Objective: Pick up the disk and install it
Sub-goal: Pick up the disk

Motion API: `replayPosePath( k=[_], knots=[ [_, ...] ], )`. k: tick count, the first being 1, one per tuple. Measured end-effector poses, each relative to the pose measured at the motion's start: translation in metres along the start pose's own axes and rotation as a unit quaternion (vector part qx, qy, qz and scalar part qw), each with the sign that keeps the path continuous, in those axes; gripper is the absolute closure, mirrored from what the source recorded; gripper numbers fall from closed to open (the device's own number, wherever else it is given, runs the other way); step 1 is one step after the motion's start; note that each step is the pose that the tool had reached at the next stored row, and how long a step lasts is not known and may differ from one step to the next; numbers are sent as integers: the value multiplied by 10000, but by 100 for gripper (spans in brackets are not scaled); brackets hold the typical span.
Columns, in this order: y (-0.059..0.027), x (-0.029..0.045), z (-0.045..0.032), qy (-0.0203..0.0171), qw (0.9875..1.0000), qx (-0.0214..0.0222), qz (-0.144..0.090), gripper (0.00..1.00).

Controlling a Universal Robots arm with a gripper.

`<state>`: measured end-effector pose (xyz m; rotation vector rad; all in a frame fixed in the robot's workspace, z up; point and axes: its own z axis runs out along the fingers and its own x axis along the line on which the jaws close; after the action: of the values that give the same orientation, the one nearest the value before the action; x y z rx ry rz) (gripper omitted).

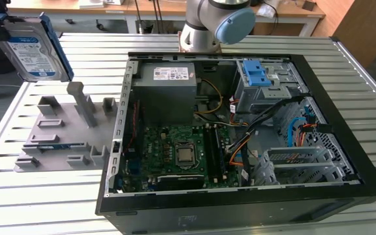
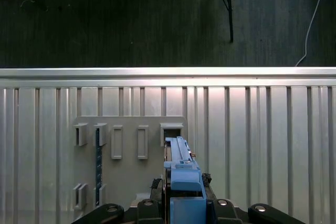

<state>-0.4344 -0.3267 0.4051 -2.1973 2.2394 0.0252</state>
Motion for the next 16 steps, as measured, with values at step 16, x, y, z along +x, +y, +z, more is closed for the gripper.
replayPosePath(
  k=[16],
  knots=[
    [6, -1, -85, 0, 10000, 0, 0, 64]
  ],
)
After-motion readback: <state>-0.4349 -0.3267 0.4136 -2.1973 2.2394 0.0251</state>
